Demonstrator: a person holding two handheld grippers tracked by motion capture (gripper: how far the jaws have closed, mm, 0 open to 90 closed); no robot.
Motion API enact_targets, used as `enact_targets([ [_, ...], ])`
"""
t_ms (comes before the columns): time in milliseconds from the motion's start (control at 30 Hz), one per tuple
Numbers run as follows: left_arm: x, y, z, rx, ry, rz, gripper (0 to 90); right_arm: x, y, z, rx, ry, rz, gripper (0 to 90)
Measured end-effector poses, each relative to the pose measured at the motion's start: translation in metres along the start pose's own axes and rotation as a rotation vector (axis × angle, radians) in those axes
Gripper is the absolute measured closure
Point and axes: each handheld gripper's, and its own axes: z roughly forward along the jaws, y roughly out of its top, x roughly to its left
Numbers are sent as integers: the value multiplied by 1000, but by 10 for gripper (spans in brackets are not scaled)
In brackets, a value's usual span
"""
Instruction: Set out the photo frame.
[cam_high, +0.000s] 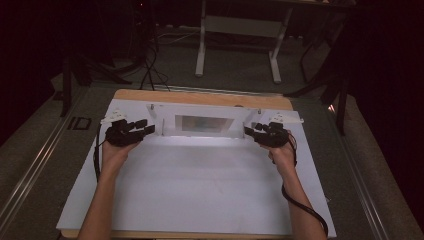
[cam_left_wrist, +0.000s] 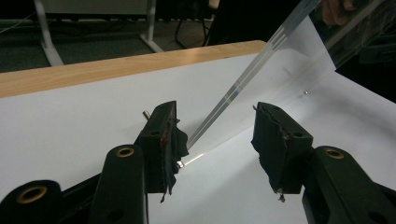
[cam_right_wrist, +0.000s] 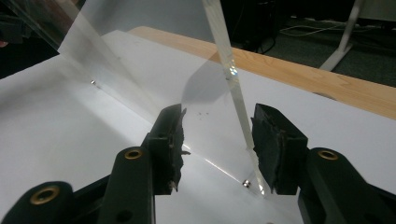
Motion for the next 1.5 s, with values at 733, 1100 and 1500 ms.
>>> enact_targets([
  [733,-18,7,22,-53,50,74,470,-1,1,1,-3,-2,7,539],
  [1100,-25,13,27,-65,62,104,459,-2,1,2,-10,-5,18,542],
  [1500,-29,17,31,-69,66,120,453,-2,1,3,-16,-12,20,546],
])
